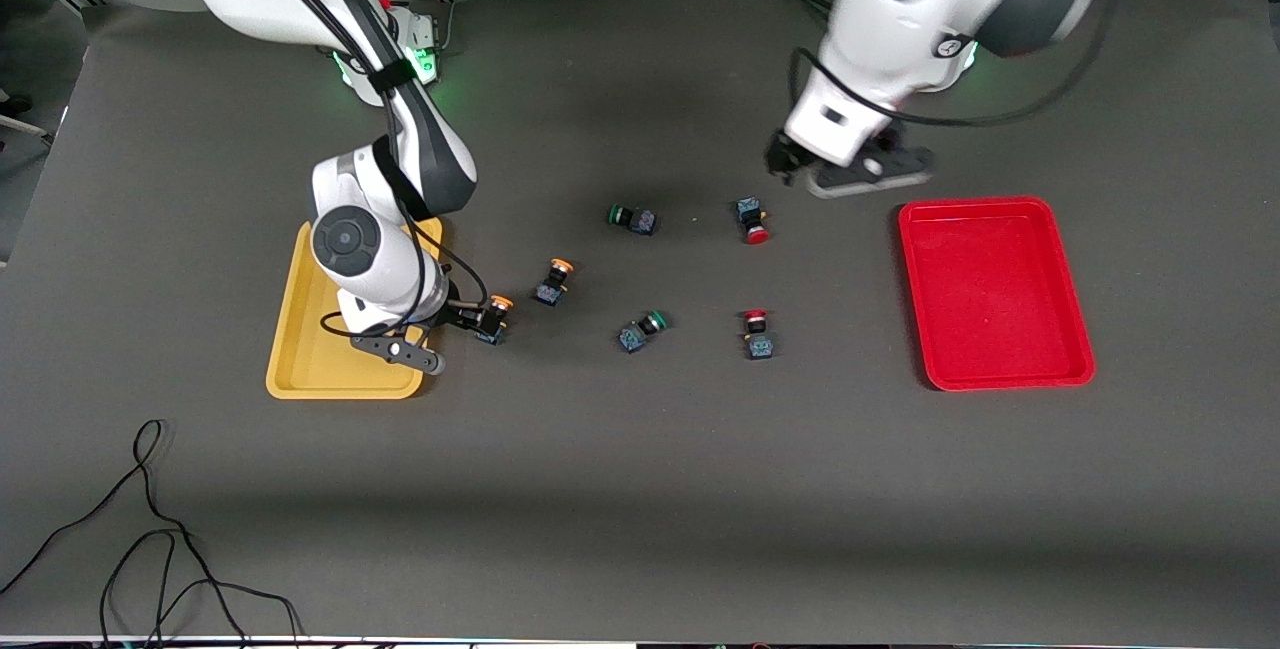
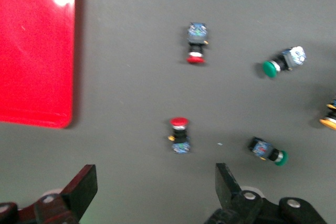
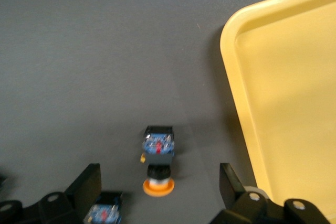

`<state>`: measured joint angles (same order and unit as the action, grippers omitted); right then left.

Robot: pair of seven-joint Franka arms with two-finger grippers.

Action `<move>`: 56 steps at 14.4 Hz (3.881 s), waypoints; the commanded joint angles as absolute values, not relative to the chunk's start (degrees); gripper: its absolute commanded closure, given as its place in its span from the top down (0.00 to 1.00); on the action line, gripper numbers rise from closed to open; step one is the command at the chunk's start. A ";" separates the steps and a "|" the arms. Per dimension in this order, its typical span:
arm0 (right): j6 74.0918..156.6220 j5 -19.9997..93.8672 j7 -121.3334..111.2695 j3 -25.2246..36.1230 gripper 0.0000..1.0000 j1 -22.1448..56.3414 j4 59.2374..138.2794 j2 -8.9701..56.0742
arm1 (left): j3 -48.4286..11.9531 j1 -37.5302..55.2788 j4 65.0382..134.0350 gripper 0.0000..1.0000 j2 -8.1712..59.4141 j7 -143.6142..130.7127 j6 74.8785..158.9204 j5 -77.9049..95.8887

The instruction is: Place red and yellow buttons in trays

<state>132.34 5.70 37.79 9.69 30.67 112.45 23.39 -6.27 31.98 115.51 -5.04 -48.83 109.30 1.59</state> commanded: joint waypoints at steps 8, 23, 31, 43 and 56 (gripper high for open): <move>145.10 6.59 40.43 9.93 1.00 33.05 116.98 29.26 | -4.92 38.76 136.41 1.00 5.86 -58.27 143.94 -0.09; 133.28 6.59 40.43 10.90 0.14 31.74 113.47 21.38 | -4.31 36.74 134.82 0.09 19.16 -52.82 155.22 -5.10; 118.04 6.50 21.04 16.15 0.15 23.03 116.70 9.15 | -4.57 32.78 125.51 0.10 11.86 -50.62 135.17 -2.47; 139.48 6.50 10.63 20.74 0.99 22.85 134.91 12.92 | -4.92 37.70 132.01 0.99 20.48 -66.79 148.62 1.76; 118.21 11.74 35.84 19.42 1.00 33.56 106.81 15.81 | -4.39 30.26 122.45 0.10 8.98 -43.54 125.29 1.32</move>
